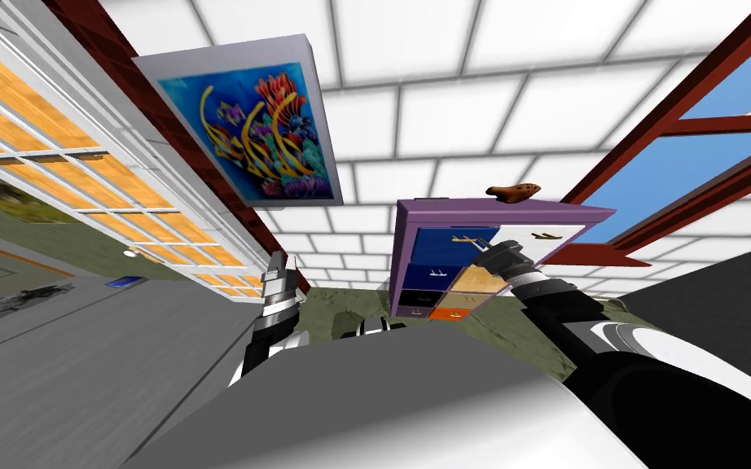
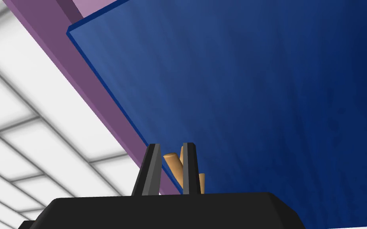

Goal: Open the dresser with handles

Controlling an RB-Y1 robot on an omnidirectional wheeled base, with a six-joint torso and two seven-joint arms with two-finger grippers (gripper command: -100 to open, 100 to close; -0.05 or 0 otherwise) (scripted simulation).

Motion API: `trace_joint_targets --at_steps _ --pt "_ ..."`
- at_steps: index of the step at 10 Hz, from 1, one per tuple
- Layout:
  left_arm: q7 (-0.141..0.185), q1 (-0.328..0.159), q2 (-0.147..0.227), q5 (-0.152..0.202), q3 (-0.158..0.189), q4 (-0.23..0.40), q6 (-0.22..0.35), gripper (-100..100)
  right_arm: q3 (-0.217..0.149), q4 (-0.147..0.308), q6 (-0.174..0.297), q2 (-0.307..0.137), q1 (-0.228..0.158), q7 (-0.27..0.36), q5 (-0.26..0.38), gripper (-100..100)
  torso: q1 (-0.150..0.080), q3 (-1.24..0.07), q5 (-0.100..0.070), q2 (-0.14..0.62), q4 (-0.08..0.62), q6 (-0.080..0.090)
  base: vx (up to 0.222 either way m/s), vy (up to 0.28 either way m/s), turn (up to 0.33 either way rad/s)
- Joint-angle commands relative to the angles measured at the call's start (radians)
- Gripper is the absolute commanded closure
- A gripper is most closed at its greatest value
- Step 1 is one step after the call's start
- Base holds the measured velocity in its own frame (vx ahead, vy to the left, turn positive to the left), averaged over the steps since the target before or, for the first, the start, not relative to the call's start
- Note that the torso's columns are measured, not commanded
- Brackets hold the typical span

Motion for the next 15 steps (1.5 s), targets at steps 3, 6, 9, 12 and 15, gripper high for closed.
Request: trace_joint_targets --at_steps 3,6,9,12,15 --pt "0.000 0.000 0.000 0.000 0.000 0.000 0.000 0 0.001 -0.008 -0.014 -0.001 0.014 -0.003 -0.006 100 -0.001 -0.009 0.004 -0.012 0.000 0.000 -0.135 0.030 -0.031" --pt "0.000 0.000 0.000 0.000 0.000 0.000 0.000 0 -0.002 -0.017 -0.021 -0.002 0.020 -0.004 -0.011 100 0.000 -0.004 0.001 -0.005 -0.001 0.000 -0.201 0.037 -0.047" --pt "0.000 0.001 0.000 0.000 0.000 0.000 0.000 0 -0.076 -0.070 0.005 -0.047 0.082 -0.051 -0.057 -100 -0.003 -0.014 0.001 -0.021 -0.005 -0.001 0.026 -0.006 -0.077" --pt "0.000 0.001 0.000 0.000 0.000 0.000 0.000 0 -0.132 -0.112 0.025 -0.081 0.129 -0.087 -0.093 -100 -0.001 -0.007 0.001 -0.010 -0.002 -0.001 0.058 -0.010 -0.046" --pt "0.000 0.001 0.000 0.000 0.000 0.000 0.000 0 -0.189 -0.154 0.044 -0.115 0.176 -0.123 -0.129 -100 0.002 -0.005 0.005 -0.005 0.002 -0.001 0.033 0.000 -0.051"
